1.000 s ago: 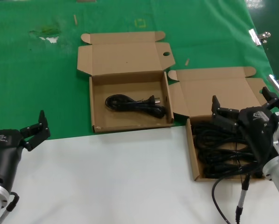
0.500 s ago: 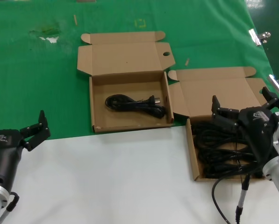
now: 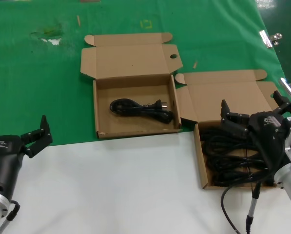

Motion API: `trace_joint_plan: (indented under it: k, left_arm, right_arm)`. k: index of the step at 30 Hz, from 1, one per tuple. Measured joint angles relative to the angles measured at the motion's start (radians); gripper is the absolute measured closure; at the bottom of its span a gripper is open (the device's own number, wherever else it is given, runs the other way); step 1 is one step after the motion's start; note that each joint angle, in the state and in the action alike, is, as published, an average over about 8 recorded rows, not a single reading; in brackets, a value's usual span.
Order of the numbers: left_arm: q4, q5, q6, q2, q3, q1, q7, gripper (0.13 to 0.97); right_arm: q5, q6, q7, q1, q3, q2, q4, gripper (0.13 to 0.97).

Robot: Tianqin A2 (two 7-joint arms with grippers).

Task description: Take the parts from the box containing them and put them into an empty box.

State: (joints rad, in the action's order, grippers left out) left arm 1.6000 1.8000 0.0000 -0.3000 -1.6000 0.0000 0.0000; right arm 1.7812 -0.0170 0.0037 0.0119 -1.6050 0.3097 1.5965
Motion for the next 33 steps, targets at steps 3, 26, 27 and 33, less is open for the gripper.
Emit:
trace_joint_plan:
  k: [3,26,27,33]
  left_arm:
    - [0.000,0.000,0.000,0.000,0.000,0.000,0.000,0.132]
    - [0.000,0.000,0.000,0.000,0.000,0.000,0.000,0.132]
    - [0.000,0.000,0.000,0.000,0.000,0.000,0.000,0.132]
    - [0.000,0.000,0.000,0.000,0.000,0.000,0.000,0.132]
  right_arm:
    - [0.000,0.000,0.000,0.000,0.000,0.000,0.000,0.129]
    - [0.000,0.000,0.000,0.000,0.000,0.000,0.000,0.129]
    - [0.000,0.000,0.000,0.000,0.000,0.000,0.000,0.129]
    - [0.000,0.000,0.000,0.000,0.000,0.000,0.000,0.129]
